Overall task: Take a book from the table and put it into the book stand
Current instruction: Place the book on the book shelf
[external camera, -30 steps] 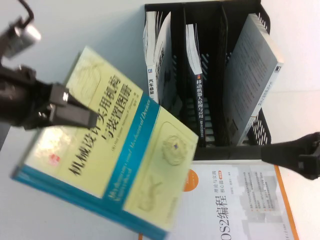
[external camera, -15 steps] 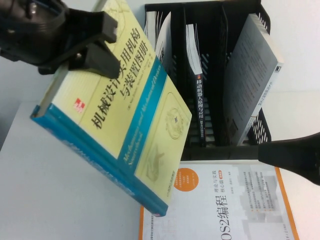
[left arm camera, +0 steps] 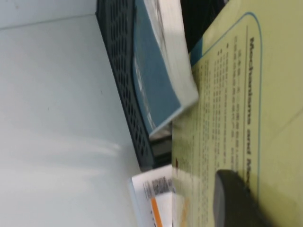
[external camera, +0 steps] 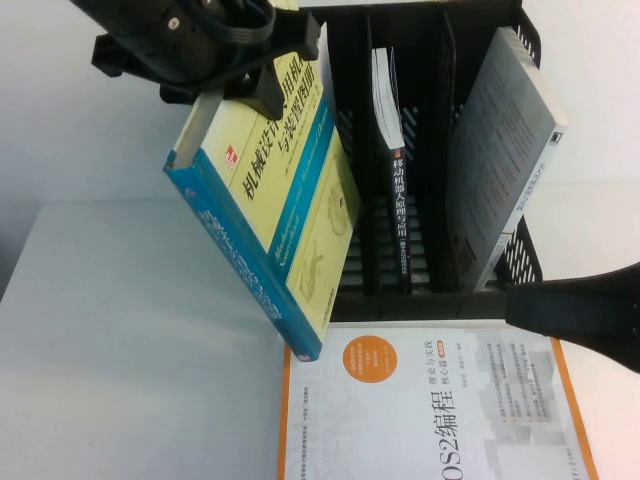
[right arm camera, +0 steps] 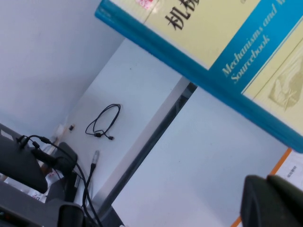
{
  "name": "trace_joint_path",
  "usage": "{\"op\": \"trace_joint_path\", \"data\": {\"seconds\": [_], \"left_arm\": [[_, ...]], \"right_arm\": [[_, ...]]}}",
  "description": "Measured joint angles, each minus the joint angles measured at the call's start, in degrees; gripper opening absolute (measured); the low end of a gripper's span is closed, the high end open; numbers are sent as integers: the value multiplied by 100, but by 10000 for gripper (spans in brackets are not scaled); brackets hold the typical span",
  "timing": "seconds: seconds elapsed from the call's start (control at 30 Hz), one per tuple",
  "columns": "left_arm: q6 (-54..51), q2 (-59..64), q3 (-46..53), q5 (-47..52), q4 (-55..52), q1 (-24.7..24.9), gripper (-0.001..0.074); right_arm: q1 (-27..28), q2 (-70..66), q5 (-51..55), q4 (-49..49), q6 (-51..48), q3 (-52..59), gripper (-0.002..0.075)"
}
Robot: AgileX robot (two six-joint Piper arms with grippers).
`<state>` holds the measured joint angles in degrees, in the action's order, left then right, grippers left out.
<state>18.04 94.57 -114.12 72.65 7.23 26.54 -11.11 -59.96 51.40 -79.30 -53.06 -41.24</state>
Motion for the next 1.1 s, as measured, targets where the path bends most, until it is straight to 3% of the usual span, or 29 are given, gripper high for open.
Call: {"op": "trace_joint_path", "data": {"seconds": [0.6, 1.1], "left_arm": [[-122, 951, -624, -801, -350, 0, 192], [909, 1464, -1545, -1286, -1192, 42, 192]], "right_arm": [[0, 0, -31, -178, -10, 0, -3], [0, 0, -108, 25, -10, 0, -3]]}}
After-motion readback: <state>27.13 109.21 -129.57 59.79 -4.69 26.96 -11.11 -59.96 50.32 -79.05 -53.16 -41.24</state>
